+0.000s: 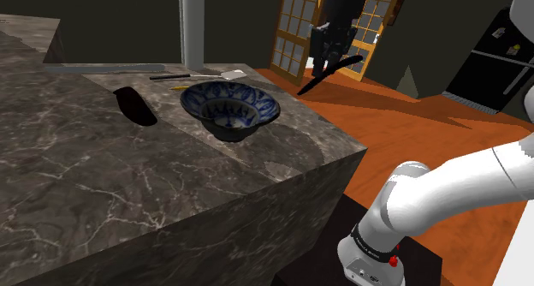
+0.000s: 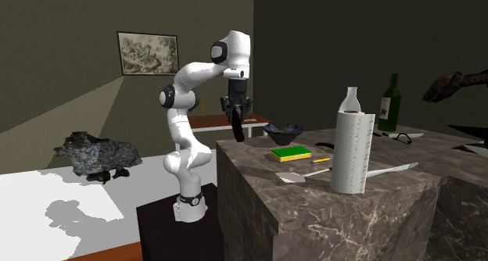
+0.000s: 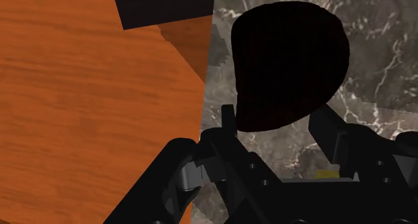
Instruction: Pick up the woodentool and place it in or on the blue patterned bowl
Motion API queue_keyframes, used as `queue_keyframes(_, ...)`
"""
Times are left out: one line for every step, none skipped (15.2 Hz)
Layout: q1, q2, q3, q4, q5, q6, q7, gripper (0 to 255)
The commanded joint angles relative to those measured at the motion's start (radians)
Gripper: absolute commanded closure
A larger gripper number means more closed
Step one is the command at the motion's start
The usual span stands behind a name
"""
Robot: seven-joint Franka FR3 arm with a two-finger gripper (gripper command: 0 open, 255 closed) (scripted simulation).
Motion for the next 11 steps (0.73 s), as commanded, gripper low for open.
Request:
queue_keyframes(-0.002,0.019,0.002,0.045,-0.002,-0.026,0.002,255)
queue_keyframes(-0.003,0.029,0.002,0.067,-0.003,-0.039,0.003,255)
queue_keyframes(-0.004,0.039,0.003,0.090,-0.004,-0.052,0.004,255)
queue_keyframes(-0.005,0.049,0.003,0.114,-0.006,-0.066,0.005,255)
queue_keyframes(-0.006,0.059,0.004,0.138,-0.007,-0.079,0.005,255)
queue_keyframes(-0.007,0.066,0.005,0.153,-0.008,-0.088,0.006,255)
queue_keyframes(-0.005,0.087,0.027,0.175,0.000,-0.088,0.033,255)
queue_keyframes(-0.004,0.110,0.050,0.198,0.007,-0.088,0.059,255)
queue_keyframes(-0.003,0.134,0.073,0.223,0.012,-0.088,0.087,255)
queue_keyframes(-0.001,0.159,0.096,0.249,0.017,-0.088,0.114,255)
queue_keyframes(0.000,0.186,0.120,0.277,0.019,-0.089,0.143,255)
